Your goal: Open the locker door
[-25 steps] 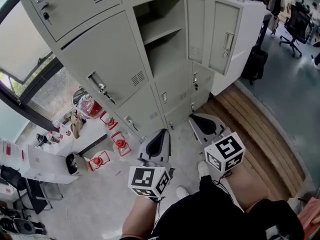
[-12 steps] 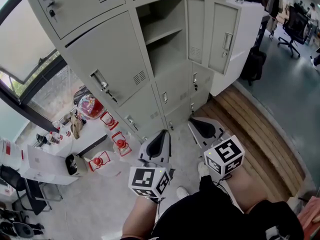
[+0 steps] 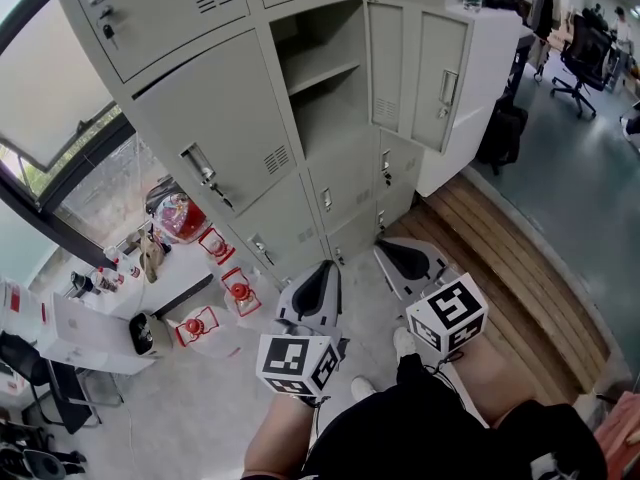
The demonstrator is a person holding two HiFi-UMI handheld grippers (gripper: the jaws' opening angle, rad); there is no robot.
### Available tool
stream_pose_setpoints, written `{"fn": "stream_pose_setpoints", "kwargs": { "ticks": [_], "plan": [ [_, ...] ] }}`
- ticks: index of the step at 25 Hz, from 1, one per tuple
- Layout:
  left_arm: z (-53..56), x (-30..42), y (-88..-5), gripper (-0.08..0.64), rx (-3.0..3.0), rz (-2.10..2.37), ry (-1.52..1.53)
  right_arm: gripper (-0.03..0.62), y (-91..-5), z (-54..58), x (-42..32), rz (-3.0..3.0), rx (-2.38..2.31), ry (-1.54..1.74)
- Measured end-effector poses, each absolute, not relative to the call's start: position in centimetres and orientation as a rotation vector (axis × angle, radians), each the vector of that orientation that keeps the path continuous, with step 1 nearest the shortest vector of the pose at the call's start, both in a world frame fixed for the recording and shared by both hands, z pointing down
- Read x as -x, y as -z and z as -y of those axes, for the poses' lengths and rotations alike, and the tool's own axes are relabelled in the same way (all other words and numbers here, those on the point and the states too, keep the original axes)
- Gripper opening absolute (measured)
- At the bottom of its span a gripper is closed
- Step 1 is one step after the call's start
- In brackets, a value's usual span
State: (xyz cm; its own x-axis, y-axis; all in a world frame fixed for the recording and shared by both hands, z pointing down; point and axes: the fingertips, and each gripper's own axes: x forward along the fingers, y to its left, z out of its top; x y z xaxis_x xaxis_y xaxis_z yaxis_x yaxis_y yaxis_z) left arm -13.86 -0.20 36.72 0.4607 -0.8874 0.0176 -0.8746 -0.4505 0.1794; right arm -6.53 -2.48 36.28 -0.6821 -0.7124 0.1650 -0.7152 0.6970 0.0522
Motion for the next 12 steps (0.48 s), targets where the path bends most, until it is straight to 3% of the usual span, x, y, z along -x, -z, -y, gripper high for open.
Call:
{"fn": "stream_pose_setpoints", "kwargs": {
  "ticks": [12],
  "plan": [
    [-0.1, 12.4, -36.3, 0.02, -2.563, 1.536, 0.113, 0.054, -36.0, 2.1, 5.4, 2.734, -1.163, -0.011]
  ]
}}
